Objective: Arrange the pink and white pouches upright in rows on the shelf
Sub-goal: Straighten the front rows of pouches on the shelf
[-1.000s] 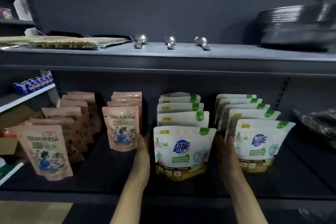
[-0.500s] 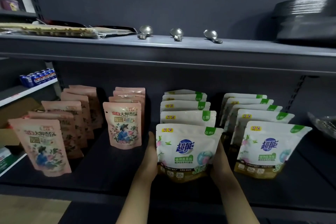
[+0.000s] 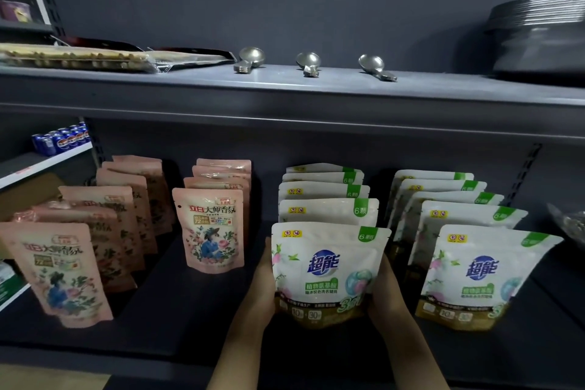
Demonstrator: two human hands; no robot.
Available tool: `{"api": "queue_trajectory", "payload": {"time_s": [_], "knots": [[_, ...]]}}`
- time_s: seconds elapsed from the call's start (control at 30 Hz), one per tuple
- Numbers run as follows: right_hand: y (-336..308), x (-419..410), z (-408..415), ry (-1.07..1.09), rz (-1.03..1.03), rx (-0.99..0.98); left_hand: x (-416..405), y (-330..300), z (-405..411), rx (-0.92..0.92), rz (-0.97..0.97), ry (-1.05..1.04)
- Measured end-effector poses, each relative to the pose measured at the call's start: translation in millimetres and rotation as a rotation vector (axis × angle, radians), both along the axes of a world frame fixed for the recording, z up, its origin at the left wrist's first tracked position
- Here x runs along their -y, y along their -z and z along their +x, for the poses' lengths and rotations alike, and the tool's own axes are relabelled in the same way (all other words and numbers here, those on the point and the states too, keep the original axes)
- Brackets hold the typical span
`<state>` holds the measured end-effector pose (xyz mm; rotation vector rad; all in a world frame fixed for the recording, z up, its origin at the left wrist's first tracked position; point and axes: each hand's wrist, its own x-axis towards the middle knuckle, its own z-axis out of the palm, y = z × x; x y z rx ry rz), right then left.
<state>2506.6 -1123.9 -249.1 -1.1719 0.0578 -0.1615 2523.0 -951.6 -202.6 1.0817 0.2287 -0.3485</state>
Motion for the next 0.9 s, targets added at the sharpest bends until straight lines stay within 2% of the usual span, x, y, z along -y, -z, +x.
{"api": "queue_trajectory", "payload": {"time_s": [0.1, 0.17, 0.27, 0.33, 0.43, 0.67, 0.8, 0.9], "knots": [[-2.6, -1.6, -0.1, 0.008, -0.009, 0.007, -3.8, 15.3, 7.0, 0.060, 0.208, -0.110], [-3.2, -2.2, 0.6, 0.019, -0.016, -0.004, -5.8, 14.2, 2.9, 0.109, 0.074, 0.001], [-3.8, -1.4, 0.7, 0.027, -0.041, 0.005, 2.5, -1.9, 3.6, 0.000, -0.014, 0.005], [-5.5, -1.8, -0.8, 0.020, -0.043, 0.011, 2.3, 0.0, 4.0, -0.003, -0.005, -0.036], [-4.6, -0.4, -0.4, 0.007, -0.050, 0.014, 2.3, 6.2, 5.1, -0.015, 0.120, -0.085], [-2.1, 6.0, 0.3, 0.001, -0.040, 0.003, 8.7, -2.7, 1.9, -0.015, -0.013, -0.010], [-4.7, 6.0, 0.3, 0.010, -0.005, 0.003, 5.7, 2.5, 6.3, 0.040, 0.012, 0.013], [-5.1, 8.1, 1.2, 0.014, 0.093, -0.096, -0.6, 8.8, 10.3, 0.039, -0.033, 0.039]]}}
